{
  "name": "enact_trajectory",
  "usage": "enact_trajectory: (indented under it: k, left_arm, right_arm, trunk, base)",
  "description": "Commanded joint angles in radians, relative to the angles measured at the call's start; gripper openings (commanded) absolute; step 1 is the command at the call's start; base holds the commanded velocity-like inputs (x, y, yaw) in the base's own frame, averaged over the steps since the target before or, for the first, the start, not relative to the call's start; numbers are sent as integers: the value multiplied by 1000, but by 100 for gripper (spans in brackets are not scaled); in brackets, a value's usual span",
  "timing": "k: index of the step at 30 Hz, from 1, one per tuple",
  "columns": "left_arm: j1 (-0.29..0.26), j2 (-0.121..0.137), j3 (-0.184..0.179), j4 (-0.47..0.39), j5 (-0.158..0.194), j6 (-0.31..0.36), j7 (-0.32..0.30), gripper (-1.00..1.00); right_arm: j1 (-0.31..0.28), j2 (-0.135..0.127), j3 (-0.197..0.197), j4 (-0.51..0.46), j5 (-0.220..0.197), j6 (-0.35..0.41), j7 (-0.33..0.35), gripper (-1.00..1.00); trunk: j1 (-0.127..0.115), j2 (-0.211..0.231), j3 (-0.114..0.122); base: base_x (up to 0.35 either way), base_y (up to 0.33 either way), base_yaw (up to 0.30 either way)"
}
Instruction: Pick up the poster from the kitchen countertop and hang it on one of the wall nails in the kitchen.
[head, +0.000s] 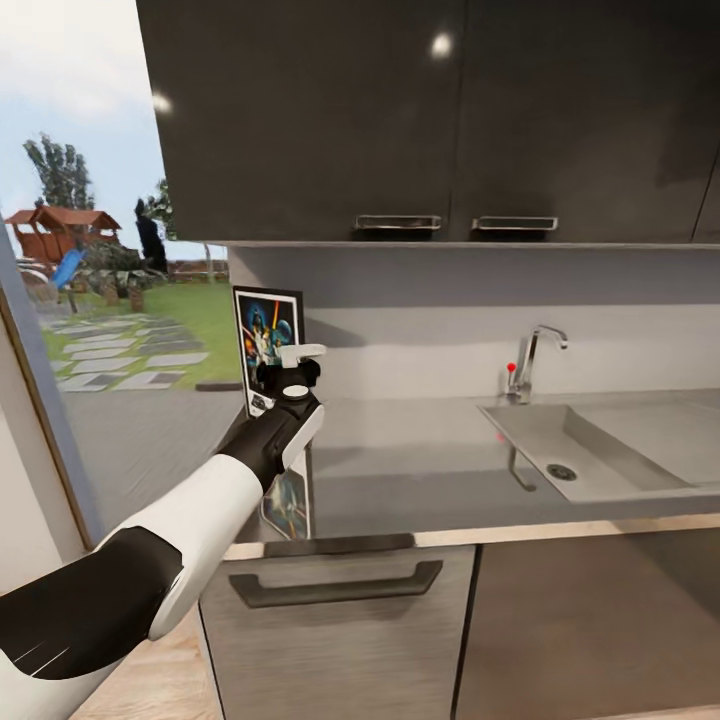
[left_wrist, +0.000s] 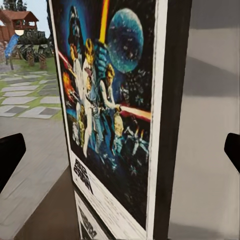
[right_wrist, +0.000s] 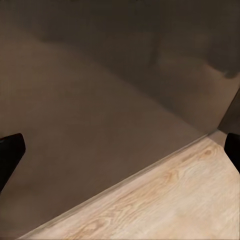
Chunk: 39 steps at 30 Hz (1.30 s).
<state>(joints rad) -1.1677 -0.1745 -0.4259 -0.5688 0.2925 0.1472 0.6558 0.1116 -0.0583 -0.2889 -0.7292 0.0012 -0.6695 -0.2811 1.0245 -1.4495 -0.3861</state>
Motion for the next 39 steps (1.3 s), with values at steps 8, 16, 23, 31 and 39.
enact_trajectory:
  k: [8,16,23,31,39]
  left_arm:
    - [-1,0,-6,0,2,7,7,100]
    - [-36,0,-7,39,2,81,7,100]
    - [-66,0,-7,41,2,106,7,100]
    - [-70,0,-6,41,1,106,7,100]
    - [-70,0,-5,39,0,100,7,100]
  right_arm:
    - [0,-1,1,-1,0,0,-4,100]
    - [-1,-2,2,5,2,1,-4,100]
    - [-1,-2,2,5,1,1,-4,100]
    - [-1,-2,2,5,0,1,-4,100]
    - [-1,-2,2,5,0,1,-4,100]
  trunk:
    - [1,-1,-1]
    - [1,-1,-1]
    - [1,-1,-1]
    - [1,-1,-6]
    - [1,-1,-18]
  base:
    - [118,-52,0]
    - [4,-2,0]
    - [0,0,0]
    - [0,0,0]
    - [0,0,0]
